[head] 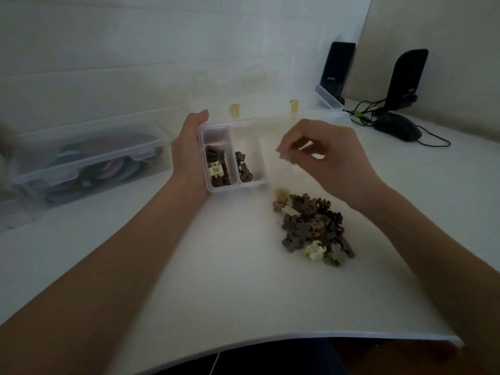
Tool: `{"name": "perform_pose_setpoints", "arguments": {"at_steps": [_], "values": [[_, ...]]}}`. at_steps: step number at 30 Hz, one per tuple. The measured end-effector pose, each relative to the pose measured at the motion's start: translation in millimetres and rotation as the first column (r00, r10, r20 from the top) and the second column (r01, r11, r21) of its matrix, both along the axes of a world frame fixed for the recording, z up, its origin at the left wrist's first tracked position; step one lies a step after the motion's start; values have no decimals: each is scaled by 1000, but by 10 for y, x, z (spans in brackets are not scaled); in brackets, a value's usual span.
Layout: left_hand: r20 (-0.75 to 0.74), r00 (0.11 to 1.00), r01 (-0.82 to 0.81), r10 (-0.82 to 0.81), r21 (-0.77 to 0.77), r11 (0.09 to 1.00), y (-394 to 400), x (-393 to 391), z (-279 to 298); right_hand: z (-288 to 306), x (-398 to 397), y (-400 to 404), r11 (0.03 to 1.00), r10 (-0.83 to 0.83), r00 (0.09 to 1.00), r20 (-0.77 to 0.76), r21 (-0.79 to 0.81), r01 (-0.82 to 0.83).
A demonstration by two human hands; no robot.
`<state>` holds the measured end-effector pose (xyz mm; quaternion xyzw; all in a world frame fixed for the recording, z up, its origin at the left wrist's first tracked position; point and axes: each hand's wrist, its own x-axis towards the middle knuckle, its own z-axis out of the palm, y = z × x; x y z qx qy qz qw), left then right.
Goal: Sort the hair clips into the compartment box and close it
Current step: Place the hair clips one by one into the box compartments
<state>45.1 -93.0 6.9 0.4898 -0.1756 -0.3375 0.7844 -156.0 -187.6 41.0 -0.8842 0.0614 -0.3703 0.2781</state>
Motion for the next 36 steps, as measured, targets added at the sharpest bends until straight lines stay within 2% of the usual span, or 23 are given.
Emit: {"name": "perform_pose_setpoints", "arguments": {"at_steps": [2,4,6,8,11,14,22,24,28,34,36], "values": [[12,999,-33,34,-13,999,-1,-17,13,50,-96,-32,998,64,982,-179,11,-63],[-16,998,-54,54,-29,998,-13,-21,14,40,-136,-37,978,40,951,-306,-185,-100],[-29,998,-64,63,-47,997,-14,-37,21,39,-149,-19,931,-36,947,-318,-355,-83],[-34,998,-61,59,-42,997,-5,-46,25,65,-170,7,895,-91,948,-305,-442,-57],[5,997,-75,75,-13,997,9,-49,21,86,-205,34,889,-116,908,-403,-450,-86],[-39,993,-115,113,-37,993,34,-34,43,72,-204,33,879,-243,821,-517,-475,-38],[-94,994,-66,59,-70,995,93,-32,53,-38,-111,62,869,-415,714,-564,-477,129],[-95,994,-53,47,-68,996,99,-47,62,-38,-110,54,888,-386,731,-563,-442,129],[-77,997,-27,22,-69,997,108,-55,72,-28,-133,52,945,-250,822,-511,-312,94],[-95,994,-60,52,-84,995,111,-97,99,11,-158,123,988,9,956,-293,-148,-55],[-86,996,-43,37,-76,996,131,-83,97,34,-147,145,988,42,976,-213,-139,-72]]}}
